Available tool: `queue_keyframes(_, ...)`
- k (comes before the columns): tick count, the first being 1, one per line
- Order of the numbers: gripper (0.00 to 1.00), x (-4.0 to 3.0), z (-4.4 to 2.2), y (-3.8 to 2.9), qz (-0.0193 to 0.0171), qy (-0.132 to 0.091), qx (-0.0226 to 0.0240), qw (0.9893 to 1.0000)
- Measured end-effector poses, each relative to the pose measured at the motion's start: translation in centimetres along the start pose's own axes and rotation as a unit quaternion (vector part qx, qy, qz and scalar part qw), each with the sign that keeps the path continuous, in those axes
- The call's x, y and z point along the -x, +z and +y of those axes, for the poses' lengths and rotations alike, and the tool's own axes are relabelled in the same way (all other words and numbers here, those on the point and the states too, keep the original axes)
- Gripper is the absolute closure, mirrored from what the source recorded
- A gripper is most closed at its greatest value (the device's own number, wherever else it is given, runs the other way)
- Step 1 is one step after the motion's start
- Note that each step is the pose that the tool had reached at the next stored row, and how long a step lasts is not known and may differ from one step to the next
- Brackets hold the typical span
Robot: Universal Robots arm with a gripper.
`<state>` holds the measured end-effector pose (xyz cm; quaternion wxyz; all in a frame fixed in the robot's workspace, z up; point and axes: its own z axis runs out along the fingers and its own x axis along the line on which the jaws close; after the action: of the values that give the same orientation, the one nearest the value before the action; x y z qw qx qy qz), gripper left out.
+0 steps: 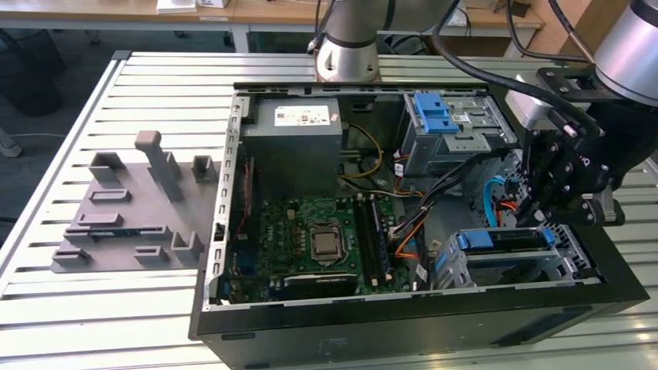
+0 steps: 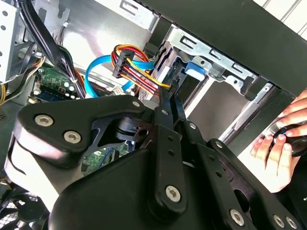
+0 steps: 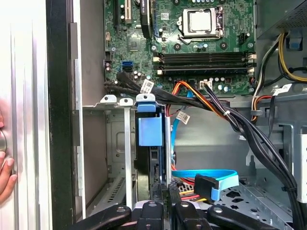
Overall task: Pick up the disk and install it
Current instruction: 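Insert the first disk wire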
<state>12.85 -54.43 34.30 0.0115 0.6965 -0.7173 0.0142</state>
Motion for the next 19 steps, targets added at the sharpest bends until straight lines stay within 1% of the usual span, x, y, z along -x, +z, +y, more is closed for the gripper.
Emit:
queue_keyframes(12,0.84,-0.14,0.04,0.57,-0.0001,-0.001,0.0,1.0)
queue_keyframes(19,0.84,-0.33,0.03,0.7,-0.0001,-0.001,-0.0001,1.0)
